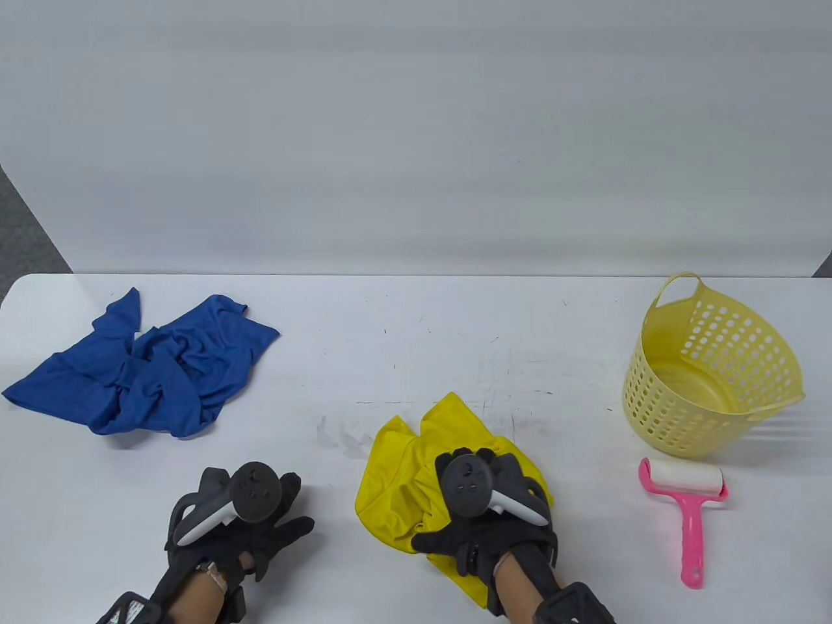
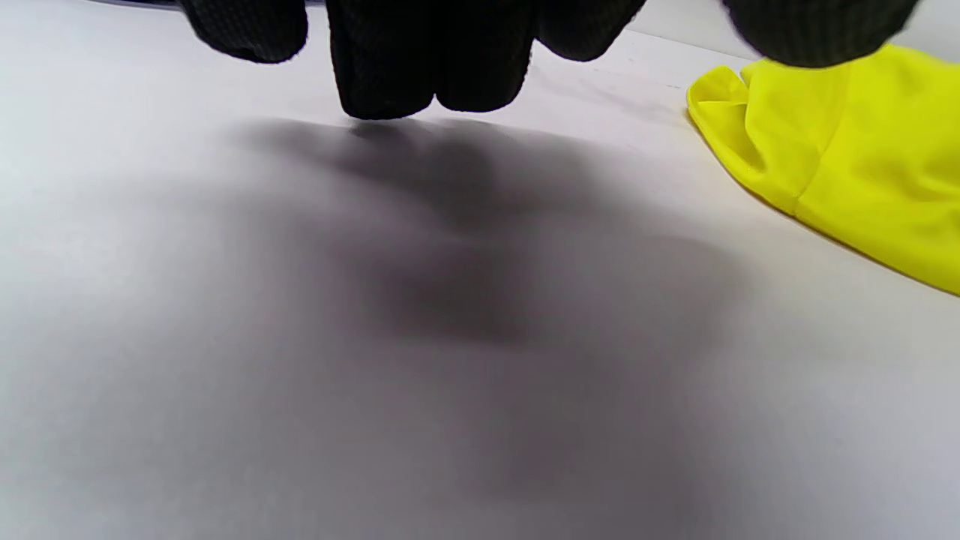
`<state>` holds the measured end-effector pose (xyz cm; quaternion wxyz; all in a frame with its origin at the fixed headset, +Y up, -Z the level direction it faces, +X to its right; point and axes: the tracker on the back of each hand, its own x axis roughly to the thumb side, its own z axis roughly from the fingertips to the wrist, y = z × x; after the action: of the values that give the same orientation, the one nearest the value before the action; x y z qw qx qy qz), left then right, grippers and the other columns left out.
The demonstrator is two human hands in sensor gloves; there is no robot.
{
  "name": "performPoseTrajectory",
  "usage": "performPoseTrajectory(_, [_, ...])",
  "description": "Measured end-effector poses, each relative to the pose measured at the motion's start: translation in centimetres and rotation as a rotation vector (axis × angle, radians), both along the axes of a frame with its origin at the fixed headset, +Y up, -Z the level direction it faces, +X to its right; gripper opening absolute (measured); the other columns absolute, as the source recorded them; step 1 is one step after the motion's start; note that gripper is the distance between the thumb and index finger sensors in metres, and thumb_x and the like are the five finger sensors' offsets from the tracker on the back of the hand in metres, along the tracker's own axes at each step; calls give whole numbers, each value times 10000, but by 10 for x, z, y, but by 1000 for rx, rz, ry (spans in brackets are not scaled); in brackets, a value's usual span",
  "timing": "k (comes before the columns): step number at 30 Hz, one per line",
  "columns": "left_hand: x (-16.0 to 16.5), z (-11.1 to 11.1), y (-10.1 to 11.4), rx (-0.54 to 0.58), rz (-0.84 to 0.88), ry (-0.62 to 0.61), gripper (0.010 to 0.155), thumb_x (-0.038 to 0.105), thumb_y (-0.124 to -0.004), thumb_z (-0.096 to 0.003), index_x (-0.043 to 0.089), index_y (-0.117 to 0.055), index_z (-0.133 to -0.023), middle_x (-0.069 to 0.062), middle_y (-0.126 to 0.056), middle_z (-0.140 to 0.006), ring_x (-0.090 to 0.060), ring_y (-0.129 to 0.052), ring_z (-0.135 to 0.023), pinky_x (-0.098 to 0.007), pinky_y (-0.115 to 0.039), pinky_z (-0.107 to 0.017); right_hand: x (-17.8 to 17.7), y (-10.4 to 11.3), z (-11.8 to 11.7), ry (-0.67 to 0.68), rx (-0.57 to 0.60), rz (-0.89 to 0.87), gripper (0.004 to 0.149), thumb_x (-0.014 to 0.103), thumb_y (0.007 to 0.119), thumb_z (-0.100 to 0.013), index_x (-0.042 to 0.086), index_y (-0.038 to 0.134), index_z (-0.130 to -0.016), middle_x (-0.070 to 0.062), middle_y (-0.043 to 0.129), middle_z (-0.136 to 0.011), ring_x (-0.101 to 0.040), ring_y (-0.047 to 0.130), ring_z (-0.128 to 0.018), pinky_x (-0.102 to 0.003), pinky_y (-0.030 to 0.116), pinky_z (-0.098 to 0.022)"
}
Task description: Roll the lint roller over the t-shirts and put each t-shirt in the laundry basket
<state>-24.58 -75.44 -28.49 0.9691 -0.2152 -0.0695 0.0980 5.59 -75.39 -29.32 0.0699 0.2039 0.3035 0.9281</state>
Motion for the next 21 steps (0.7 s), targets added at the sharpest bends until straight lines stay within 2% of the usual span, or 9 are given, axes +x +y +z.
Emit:
performPoseTrajectory(3, [1,0,-1,-2,-13,-2,827,688,-655,-445,293,-424,-1134,-112,-596,-1193,-442,-630,-1105,-699,-528,-749,-22,-24,1,113,72,234,1181,666,782,-319,137,-131,-849,-303,-123,-938,-669,-33,-813,-892,230,-456])
performPoseTrajectory(4, [1,0,-1,-2,-15,-2,829,689,-655,-443,294,-423,-1133,-113,-597,-1193,-442,-630,-1105,-700,-528,-747,-25,-28,-4,132,68,299,1166,669,736,-284,131,-138,-836,-315,-101,-934,-682,37,-825,-885,288,-474])
performPoseTrajectory(5, [1,0,-1,-2,-15,-2,827,688,-655,-443,293,-424,-1133,-111,-595,-1193,-444,-628,-1104,-699,-529,-747,-24,-25,-8,117,51,276,1161,659,747,-287,136,-126,-845,-313,-74,-945,-681,94,-842,-876,326,-489])
performPoseTrajectory(7, [1,0,-1,-2,-12,1,826,687,-653,-445,293,-423,-1133,-111,-594,-1193,-439,-628,-1105,-700,-530,-747,-20,-15,-21,34,140,202,1030,539,805,-359,190,28,-937,-246,112,-1022,-616,282,-885,-822,460,-519])
performPoseTrajectory(8, [1,0,-1,-2,-12,2,825,685,-654,-446,291,-424,-1133,-111,-593,-1193,-440,-624,-1107,-699,-530,-747,-18,-11,-25,21,200,211,945,496,817,-383,220,134,-975,-203,243,-1039,-550,438,-865,-745,577,-515])
performPoseTrajectory(11, [0,1,-1,-1,-14,3,820,683,-652,-447,292,-426,-1131,-111,-597,-1191,-439,-626,-1106,-699,-534,-745,-11,-5,-38,-48,378,202,695,310,856,-430,244,420,-966,-182,574,-925,-415,757,-651,-542,801,-386])
performPoseTrajectory(13, [-1,1,-1,1,-8,5,818,683,-653,-446,292,-432,-1130,-110,-605,-1188,-436,-635,-1104,-698,-540,-743,-2,-1,-42,-86,444,163,620,284,863,-420,250,522,-938,-190,664,-859,-391,821,-577,-500,841,-326])
performPoseTrajectory(17, [-4,0,0,2,13,12,811,681,-653,-450,292,-441,-1129,-110,-614,-1185,-437,-646,-1098,-697,-546,-740,41,35,-42,-311,546,-192,557,256,871,-411,237,617,-907,-212,720,-821,-396,898,-546,-487,858,-285])
performPoseTrajectory(21, [-3,-1,0,2,18,14,809,680,-653,-451,293,-441,-1129,-112,-613,-1184,-441,-640,-1097,-696,-547,-739,100,113,-40,-507,747,-438,556,247,871,-412,229,624,-909,-219,719,-821,-406,901,-546,-486,858,-279])
